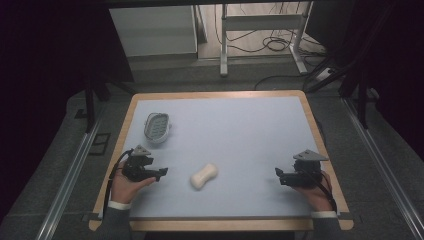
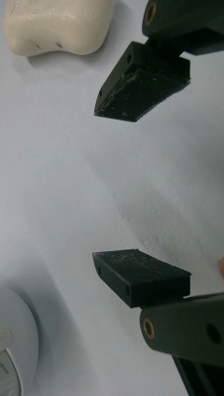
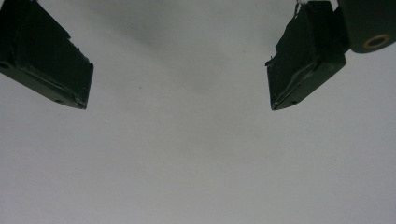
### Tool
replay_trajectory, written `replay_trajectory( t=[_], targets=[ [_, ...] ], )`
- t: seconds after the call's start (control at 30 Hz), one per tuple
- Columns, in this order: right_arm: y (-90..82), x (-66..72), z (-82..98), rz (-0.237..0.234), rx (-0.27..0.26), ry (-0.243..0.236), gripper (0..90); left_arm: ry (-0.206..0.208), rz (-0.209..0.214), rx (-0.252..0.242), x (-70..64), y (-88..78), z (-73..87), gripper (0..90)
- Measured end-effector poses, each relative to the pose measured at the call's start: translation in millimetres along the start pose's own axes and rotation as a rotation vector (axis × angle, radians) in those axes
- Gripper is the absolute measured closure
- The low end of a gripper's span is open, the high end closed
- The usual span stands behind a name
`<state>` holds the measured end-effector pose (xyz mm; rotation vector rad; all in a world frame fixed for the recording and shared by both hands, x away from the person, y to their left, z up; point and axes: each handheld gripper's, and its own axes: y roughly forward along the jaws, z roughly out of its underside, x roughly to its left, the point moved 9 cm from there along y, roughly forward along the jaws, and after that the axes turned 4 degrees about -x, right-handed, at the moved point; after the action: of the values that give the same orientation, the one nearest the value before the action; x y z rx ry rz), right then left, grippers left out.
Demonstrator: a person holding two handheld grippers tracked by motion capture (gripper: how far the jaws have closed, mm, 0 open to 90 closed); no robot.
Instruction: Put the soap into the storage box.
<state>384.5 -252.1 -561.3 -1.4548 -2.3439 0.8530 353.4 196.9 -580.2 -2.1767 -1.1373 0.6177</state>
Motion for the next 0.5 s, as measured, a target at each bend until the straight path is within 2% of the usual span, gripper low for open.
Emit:
replay_trajectory(
  t=[0.13, 0.27, 0.5],
  targets=[
    [-0.6, -1.5, -0.5, 0.003, -0.006, 0.006, 6.8, -0.002, -0.003, 0.002, 1.6, -0.3, 0.9, 25.4],
    [-1.5, -2.0, 0.3, 0.011, -0.008, -0.012, 7.2, 0.0, -0.01, 0.006, 3.2, -0.4, 1.6, 25.4],
    [-4.0, -3.7, -0.4, 0.005, -0.021, 0.007, 7.2, 0.012, 0.002, 0.005, -1.5, 1.2, 0.2, 24.9]
  ],
)
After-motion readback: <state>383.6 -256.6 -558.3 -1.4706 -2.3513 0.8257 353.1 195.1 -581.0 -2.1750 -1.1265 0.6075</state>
